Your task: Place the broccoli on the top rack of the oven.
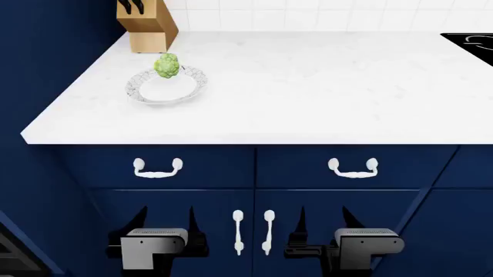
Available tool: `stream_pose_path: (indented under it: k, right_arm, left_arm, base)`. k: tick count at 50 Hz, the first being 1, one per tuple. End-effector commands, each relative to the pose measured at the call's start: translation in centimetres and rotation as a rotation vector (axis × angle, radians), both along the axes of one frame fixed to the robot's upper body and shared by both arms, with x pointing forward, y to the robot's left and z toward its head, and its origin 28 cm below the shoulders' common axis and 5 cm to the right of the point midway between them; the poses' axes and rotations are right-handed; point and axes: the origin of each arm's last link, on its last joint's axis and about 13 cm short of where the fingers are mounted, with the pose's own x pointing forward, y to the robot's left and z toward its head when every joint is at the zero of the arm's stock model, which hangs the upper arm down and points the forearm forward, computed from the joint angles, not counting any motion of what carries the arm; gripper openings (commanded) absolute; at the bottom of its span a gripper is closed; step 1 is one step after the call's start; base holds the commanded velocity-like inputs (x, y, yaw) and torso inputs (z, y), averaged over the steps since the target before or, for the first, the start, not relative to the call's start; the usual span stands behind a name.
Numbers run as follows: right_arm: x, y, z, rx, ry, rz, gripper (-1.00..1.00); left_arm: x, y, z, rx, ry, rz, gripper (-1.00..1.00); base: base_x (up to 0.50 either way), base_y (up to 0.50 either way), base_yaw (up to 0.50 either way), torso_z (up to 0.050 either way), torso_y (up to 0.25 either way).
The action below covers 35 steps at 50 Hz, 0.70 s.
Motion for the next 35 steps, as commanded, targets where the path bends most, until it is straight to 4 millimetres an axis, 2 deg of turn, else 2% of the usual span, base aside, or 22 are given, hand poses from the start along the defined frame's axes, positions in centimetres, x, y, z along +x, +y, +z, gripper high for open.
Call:
stream_pose_path:
  k: [1,13,35]
  right_arm:
    - [0.03,0.01,0.05,-0.003,-0.002,-0.002,1.00]
    - [0.21,-0.09,0.01,0.015,0.006,-0.007,1.00]
    - [0.16,-0.06,0.53,0.023,-0.017,-0.022,1.00]
  left_arm:
    - [-0.18,-0.05,0.09,-0.011,0.024,-0.009,1.00]
    - [-0.27,-0.06,-0.33,0.010,0.035,-0.020,1.00]
    - [-0.40,-0.11,0.47,-0.006,0.017,-0.022,1.00]
  base:
    - [0.00,0.00,0.00,0.000,0.000]
    - [0.00,0.00,0.00,0.000,0.000]
    - [0.00,0.00,0.00,0.050,0.000]
